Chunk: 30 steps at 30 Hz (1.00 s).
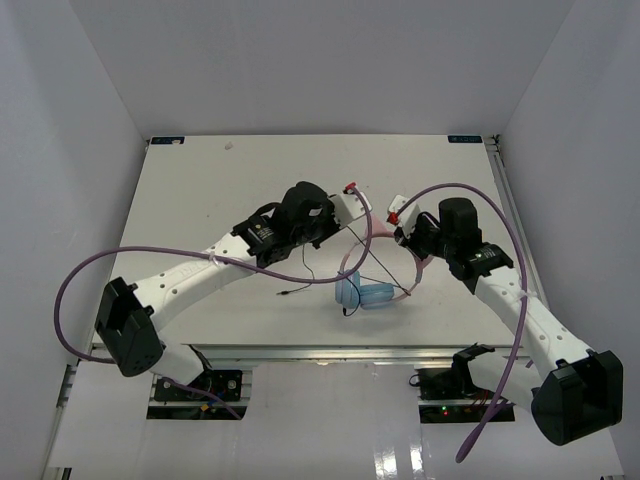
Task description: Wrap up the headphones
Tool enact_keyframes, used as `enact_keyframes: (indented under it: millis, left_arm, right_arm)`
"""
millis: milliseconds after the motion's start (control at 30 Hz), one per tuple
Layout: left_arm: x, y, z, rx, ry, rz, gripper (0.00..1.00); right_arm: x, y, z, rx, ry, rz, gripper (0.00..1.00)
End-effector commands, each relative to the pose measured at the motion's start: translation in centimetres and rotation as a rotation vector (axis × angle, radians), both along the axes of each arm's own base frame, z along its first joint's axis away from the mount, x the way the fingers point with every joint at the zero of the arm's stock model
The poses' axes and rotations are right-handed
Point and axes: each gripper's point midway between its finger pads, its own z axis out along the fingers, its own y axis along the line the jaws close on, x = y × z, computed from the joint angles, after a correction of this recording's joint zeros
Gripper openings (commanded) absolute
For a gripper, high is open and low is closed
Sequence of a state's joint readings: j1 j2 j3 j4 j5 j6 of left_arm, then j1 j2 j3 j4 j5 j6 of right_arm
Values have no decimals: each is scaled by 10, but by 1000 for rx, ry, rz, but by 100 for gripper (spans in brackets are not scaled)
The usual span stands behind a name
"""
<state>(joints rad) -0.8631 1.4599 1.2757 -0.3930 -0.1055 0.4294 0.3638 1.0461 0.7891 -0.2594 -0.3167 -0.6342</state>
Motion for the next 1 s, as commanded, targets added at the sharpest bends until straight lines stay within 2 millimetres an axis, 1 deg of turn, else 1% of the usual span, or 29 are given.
enact_keyframes:
  millis: [0,67,100,167,233,267,300,333,400,433,467,500,533,633,700,733,767,833,867,900,967]
  left_arm:
    - [3,19,-1,-49,-4,23,28]
    - [-2,20,-5,-94,17,10,28]
    - [-4,24,-17,-103,38,11,28]
    - [-9,19,-22,-163,54,-17,26]
    - [-12,21,-24,-224,57,-17,24]
    - [-16,19,-25,-265,59,-31,24]
    - [-18,17,-20,-320,46,-40,25]
    - [-19,14,-14,-371,31,-50,26]
    - [-28,8,-15,-446,32,-101,28]
    - [-33,6,-21,-479,62,-108,31]
    - [-37,-1,-14,-533,59,-146,32]
    - [-40,-8,-13,-577,72,-173,33]
    - [-43,-12,-21,-603,116,-177,33]
    - [-49,-24,-24,-685,170,-207,33]
    - [-52,-31,-34,-717,190,-220,32]
    - [-51,-34,-31,-740,175,-229,32]
    - [-51,-37,-35,-746,183,-227,33]
    - [-49,-42,-40,-759,186,-220,36]
    - [-49,-44,-42,-761,182,-217,40]
    - [-45,-43,-41,-773,161,-203,44]
    - [-39,-41,-36,-799,113,-183,59]
  right_arm:
    - [-19,18,29,137,37,101,8]
    - [-28,26,44,221,83,141,8]
    - [-29,26,53,260,102,145,8]
    - [-23,19,66,323,131,113,8]
    - [-14,11,82,392,164,71,8]
    - [-9,7,93,438,187,49,8]
    - [-3,-1,101,476,204,23,8]
    - [3,-8,103,506,227,1,8]
    - [5,-9,114,577,295,4,8]
    - [5,-5,115,599,329,17,8]
    - [4,-3,118,637,372,9,8]
    - [4,0,123,671,399,5,8]
    - [7,1,130,698,392,4,8]
    - [12,0,143,778,385,-55,8]
    - [23,-9,153,824,339,-168,8]
    - [24,-11,159,844,329,-194,8]
    - [25,-12,165,860,311,-208,8]
    - [25,-12,173,874,304,-203,8]
    - [26,-11,175,874,302,-200,8]
    - [25,-11,178,874,298,-197,8]
    - [24,-12,182,869,284,-193,8]
